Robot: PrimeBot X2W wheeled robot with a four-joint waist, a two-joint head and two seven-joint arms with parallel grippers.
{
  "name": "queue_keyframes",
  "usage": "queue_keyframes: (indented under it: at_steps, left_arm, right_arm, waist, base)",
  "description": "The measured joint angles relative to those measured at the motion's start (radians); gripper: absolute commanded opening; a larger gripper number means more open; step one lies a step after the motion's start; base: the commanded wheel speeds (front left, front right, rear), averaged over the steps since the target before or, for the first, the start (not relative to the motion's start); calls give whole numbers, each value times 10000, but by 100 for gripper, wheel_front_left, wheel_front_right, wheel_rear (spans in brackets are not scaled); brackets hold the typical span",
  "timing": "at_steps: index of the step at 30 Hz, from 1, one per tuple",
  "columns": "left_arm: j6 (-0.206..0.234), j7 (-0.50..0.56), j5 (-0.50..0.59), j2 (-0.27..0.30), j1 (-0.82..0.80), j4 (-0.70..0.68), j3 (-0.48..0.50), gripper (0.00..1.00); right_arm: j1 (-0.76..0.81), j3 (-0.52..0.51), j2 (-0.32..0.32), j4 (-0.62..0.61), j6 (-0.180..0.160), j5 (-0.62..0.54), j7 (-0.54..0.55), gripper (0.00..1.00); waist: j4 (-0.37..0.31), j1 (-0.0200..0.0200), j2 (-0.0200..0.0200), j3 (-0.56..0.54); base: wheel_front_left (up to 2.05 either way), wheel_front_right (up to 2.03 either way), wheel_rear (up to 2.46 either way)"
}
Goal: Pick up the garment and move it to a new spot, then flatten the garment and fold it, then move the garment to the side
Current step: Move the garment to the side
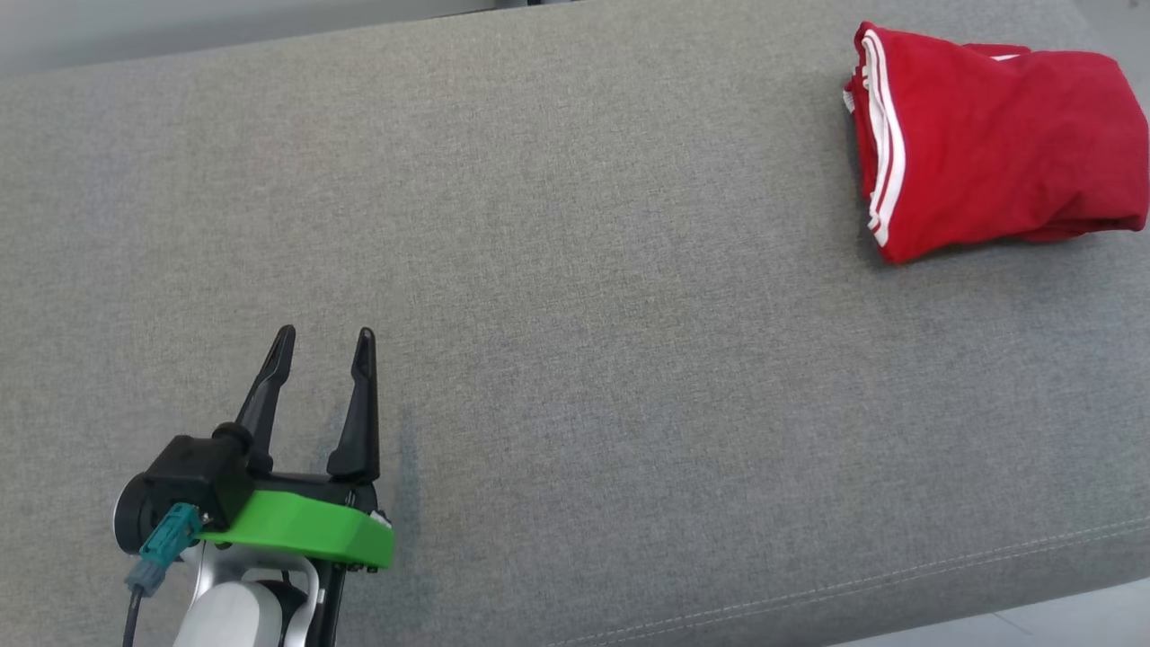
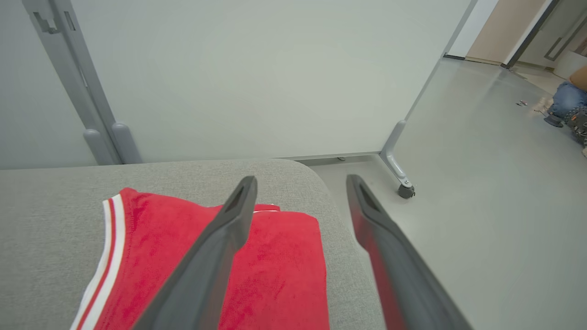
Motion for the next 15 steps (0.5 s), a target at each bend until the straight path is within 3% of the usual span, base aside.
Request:
queue_keyframes:
  at_steps: [6, 15]
  left_arm:
    - [31, -105, -267, -192, -33, 445, 150, 100]
    - [209, -276, -347, -280, 77, 1116, 326, 100]
  right_arm:
    - [33, 236, 846, -541, 416, -6, -732, 100]
    - [1399, 313, 1925, -1133, 487, 186, -1586, 100]
  waist:
    - [-119, 0, 0, -647]
    - [-244, 0, 0, -1751]
  base:
    - [0, 0, 0]
    - [0, 0, 0]
